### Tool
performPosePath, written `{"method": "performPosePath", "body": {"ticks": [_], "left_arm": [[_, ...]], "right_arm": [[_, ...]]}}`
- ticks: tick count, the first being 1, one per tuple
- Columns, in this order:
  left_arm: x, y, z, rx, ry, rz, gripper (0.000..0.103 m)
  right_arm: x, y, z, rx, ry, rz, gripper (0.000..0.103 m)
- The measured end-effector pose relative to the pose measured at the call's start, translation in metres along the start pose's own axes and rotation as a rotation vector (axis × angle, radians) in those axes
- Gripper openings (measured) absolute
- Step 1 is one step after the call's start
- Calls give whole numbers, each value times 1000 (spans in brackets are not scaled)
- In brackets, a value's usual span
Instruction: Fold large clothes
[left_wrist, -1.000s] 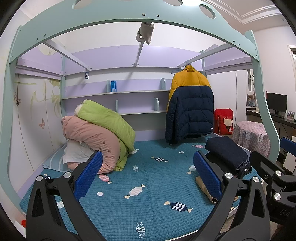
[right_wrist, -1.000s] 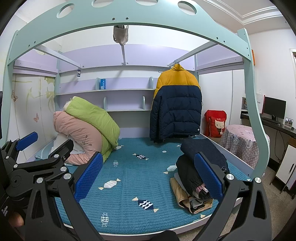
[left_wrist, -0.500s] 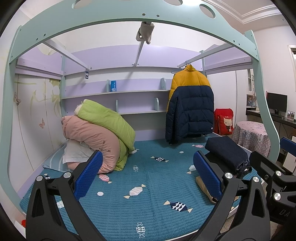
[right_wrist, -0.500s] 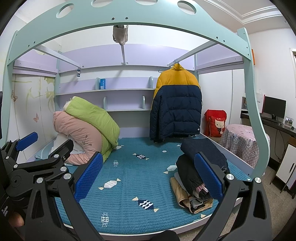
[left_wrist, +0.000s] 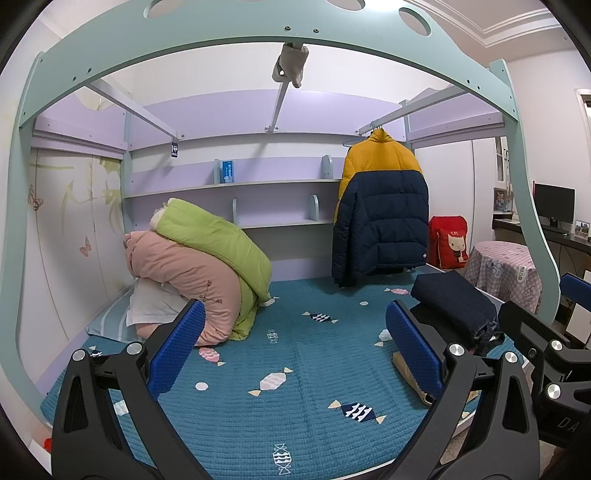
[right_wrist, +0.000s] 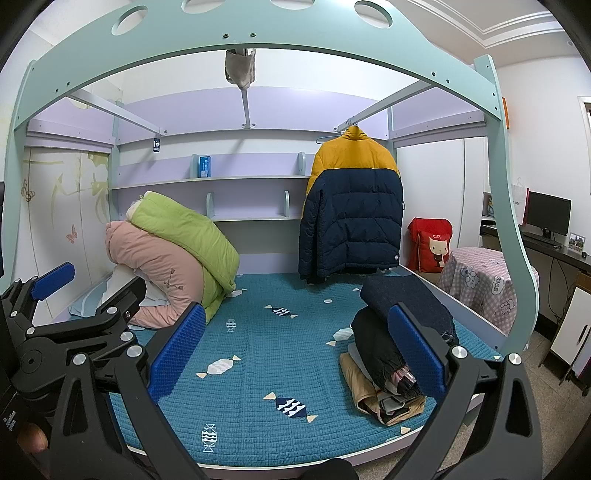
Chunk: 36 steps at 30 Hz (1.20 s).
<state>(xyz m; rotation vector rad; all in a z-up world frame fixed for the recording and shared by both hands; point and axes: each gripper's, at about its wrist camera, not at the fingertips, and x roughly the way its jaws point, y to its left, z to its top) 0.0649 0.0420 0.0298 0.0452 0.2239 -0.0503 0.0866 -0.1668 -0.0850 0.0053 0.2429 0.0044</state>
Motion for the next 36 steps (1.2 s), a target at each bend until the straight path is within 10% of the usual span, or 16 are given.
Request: {"method": "performPosePath", "body": {"ticks": [36], "left_arm": [[-1,6,-2,1,1,-5,98]], "right_arm": [[-1,-2,0,-1,3,-2,96]]}}
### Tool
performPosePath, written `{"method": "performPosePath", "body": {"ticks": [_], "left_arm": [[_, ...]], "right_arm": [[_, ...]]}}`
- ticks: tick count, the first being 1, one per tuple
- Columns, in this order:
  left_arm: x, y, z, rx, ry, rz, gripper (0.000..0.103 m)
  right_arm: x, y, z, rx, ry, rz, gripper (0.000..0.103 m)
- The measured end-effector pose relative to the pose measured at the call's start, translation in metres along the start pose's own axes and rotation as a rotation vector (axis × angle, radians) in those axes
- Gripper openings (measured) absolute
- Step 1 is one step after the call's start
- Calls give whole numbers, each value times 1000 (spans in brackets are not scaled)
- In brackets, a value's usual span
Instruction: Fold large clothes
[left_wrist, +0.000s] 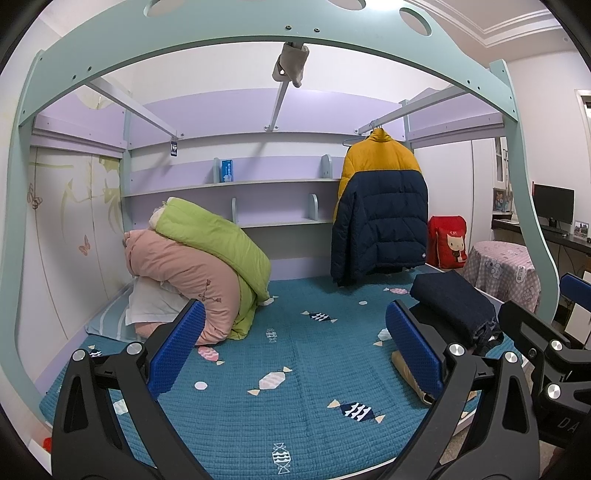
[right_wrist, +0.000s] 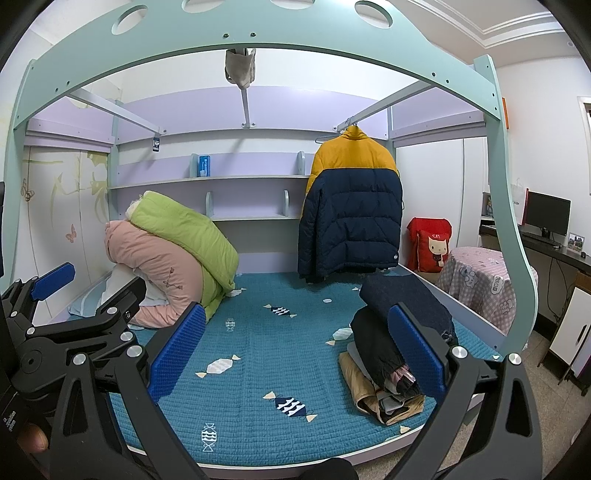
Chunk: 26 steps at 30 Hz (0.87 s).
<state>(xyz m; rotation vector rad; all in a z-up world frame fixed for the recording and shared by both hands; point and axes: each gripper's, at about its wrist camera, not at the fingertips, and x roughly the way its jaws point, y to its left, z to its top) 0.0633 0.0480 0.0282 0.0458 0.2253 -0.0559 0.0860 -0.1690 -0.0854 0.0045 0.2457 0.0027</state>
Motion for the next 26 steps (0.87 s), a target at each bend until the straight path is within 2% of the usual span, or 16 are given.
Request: {"method": "performPosePath", "body": {"ticks": [19,26], "left_arm": [[18,4,-1,0,30,-8,98],[45,24,-15,-9,88,0,98]], "right_arm": [[16,7,4,-5,28,-3,96],[44,25,-1,-34,77,16,96]]}}
